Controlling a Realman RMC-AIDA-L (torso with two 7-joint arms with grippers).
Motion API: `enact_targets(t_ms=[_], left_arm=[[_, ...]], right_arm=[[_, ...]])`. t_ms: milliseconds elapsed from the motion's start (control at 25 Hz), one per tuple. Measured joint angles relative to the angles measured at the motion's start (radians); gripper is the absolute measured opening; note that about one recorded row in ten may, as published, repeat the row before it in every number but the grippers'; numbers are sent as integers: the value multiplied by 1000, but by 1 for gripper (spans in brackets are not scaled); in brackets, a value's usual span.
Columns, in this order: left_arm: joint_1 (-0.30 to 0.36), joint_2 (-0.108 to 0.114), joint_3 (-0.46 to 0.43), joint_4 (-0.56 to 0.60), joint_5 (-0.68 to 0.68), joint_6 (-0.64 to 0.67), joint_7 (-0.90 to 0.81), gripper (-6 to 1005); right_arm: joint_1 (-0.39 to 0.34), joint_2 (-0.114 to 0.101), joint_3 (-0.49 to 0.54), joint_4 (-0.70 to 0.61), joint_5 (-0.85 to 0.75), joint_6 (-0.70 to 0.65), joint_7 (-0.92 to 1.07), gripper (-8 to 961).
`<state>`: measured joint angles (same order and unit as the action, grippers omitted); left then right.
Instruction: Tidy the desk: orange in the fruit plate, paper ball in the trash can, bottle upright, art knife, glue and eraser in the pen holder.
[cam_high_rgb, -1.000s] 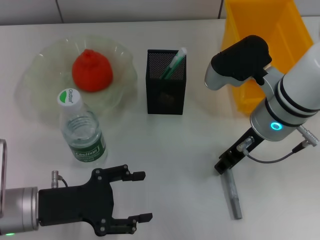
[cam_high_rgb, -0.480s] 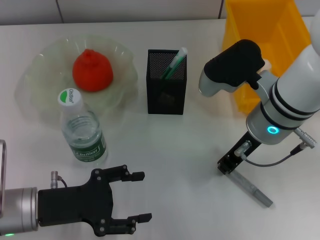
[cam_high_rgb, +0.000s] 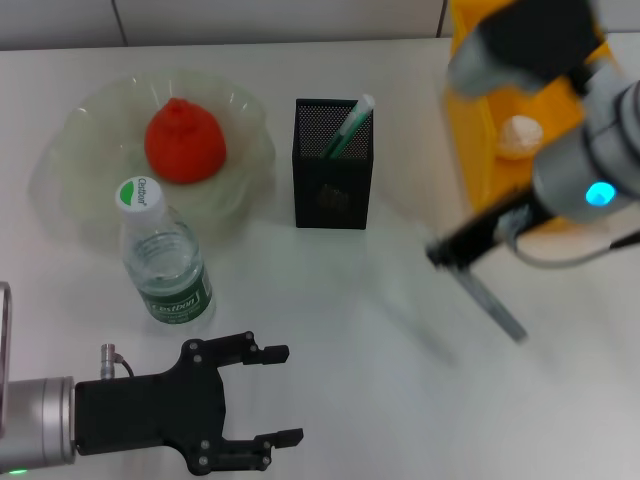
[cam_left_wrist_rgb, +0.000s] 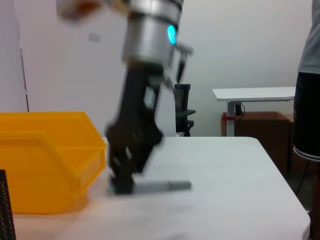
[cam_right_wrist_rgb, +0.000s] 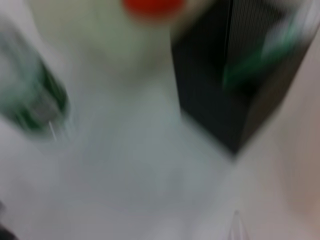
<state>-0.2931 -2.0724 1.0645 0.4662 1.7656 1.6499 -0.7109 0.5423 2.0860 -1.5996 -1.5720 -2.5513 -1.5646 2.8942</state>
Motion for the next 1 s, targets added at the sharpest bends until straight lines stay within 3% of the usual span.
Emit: enact_targets(t_ms=[160, 240, 360, 440, 560, 760, 880, 1000], left_arm=[[2, 1, 0, 0, 0, 0, 0, 772], [2, 1, 0, 0, 0, -2, 1, 772], [2, 1, 0, 0, 0, -7, 1, 772], [2, 0, 1, -1, 0, -8, 1, 772], [2, 1, 1, -5, 0, -9, 1, 772], [2, 2, 2, -11, 0, -10, 1, 772], [3, 2, 2, -11, 0, -11, 1, 772], [3, 1, 2, -11, 0, -12, 1, 772]], right_arm=[[-97, 1, 127, -186, 144, 55, -118, 139], [-164, 2, 168, -228, 262, 166, -232, 138], [-247, 1, 173, -170, 501, 394, -485, 138], [-266, 1, 168, -52, 710, 510, -705, 137], [-223, 2, 169, 166, 974, 569, -1012, 136], [-73, 0, 176, 604, 1343, 566, -1449, 135], [14, -1, 174, 815, 1479, 563, -1634, 134], [83, 2, 170, 945, 1525, 561, -1714, 134]])
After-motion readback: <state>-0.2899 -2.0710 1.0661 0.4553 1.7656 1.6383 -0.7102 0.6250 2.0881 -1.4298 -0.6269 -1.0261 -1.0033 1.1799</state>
